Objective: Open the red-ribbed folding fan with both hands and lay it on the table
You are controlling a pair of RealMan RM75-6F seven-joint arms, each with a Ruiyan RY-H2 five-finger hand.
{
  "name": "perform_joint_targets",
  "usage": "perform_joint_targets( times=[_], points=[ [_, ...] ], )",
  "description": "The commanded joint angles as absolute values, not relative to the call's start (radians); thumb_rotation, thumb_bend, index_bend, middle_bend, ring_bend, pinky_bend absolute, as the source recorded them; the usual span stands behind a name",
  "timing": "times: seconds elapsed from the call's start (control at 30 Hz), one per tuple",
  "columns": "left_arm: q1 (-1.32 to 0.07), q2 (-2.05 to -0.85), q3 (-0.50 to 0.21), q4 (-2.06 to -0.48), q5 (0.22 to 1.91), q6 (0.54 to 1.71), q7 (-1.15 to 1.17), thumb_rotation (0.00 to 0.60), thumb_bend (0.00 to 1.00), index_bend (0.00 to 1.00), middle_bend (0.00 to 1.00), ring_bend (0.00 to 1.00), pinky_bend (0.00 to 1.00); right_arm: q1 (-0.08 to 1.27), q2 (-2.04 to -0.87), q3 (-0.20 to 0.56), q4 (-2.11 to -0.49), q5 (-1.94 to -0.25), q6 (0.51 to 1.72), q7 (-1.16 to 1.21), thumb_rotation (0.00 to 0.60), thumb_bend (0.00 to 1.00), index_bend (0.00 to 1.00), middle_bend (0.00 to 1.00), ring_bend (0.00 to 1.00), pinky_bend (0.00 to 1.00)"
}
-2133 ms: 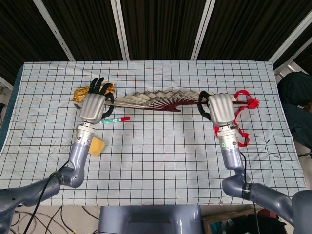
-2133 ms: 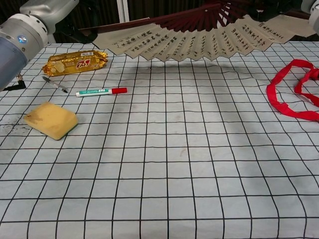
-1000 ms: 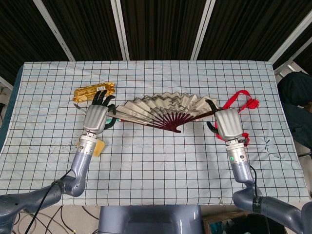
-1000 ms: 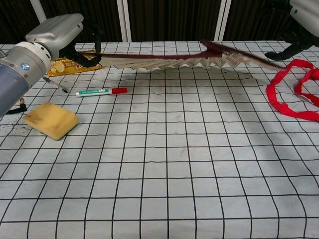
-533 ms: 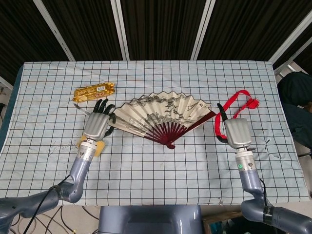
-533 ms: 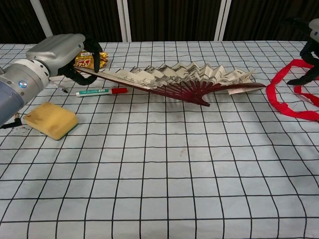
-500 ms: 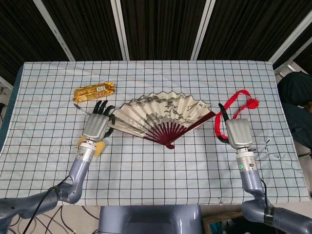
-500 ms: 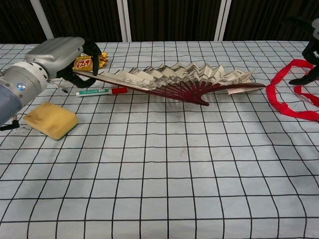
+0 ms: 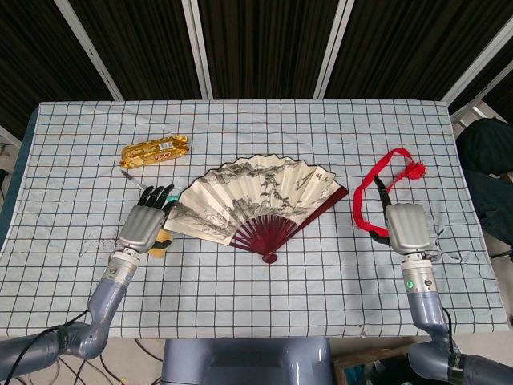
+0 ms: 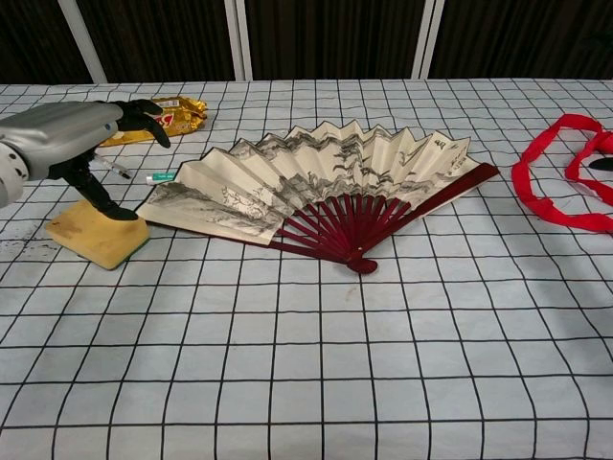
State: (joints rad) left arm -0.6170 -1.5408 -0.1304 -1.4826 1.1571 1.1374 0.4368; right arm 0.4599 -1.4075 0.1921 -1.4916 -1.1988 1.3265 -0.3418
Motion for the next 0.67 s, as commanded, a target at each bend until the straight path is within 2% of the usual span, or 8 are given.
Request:
perform_joint_targets(
  times=[0.03, 0.13, 0.23, 0.3, 0.4, 0.5, 0.67],
  points=[
    [-0.548, -1.439, -0.096, -1.586, 1.215, 1.225, 0.412, 0.6, 0.0, 0.22, 0.0, 0.0, 0.0, 0.435, -1.38, 0.174, -1.52, -1.229, 1.348, -0.328, 0.6, 0.0, 0.0, 0.78, 0.82, 0.72],
    [-0.494, -1.369, -0.071, -1.637, 1.252, 1.288, 0.382, 0.6, 0.0, 0.2, 0.0, 0.0, 0.0, 0.41, -1.35, 0.15, -1.545, -1.259, 1.363, -0.321, 0.6, 0.0, 0.0, 0.66, 0.72, 0.64],
    [-0.45, -1.314, -0.043, -1.659, 1.297, 1.342, 0.37, 0.6, 0.0, 0.17, 0.0, 0.0, 0.0, 0.387, -1.323, 0.13, -1.566, -1.287, 1.38, -0.315, 0.6, 0.0, 0.0, 0.44, 0.53, 0.49],
    [-0.415, -1.276, -0.021, -1.667, 1.333, 1.389, 0.369, 0.6, 0.0, 0.15, 0.0, 0.0, 0.0, 0.367, -1.302, 0.115, -1.585, -1.305, 1.395, -0.305, 0.6, 0.0, 0.0, 0.29, 0.36, 0.38],
    [-0.356, -1.229, 0.012, -1.676, 1.384, 1.464, 0.349, 0.6, 0.0, 0.12, 0.0, 0.0, 0.0, 0.331, -1.271, 0.091, -1.608, -1.327, 1.419, -0.284, 0.6, 0.0, 0.0, 0.15, 0.2, 0.28],
    [-0.271, -1.181, 0.051, -1.69, 1.426, 1.563, 0.321, 0.6, 0.0, 0.07, 0.0, 0.0, 0.0, 0.273, -1.229, 0.058, -1.636, -1.351, 1.469, -0.257, 0.6, 0.0, 0.0, 0.05, 0.12, 0.24],
    [-0.179, -1.142, 0.083, -1.68, 1.482, 1.667, 0.296, 0.6, 0.0, 0.02, 0.0, 0.0, 0.0, 0.197, -1.167, 0.022, -1.672, -1.4, 1.544, -0.228, 0.6, 0.0, 0.0, 0.0, 0.06, 0.21]
  ],
)
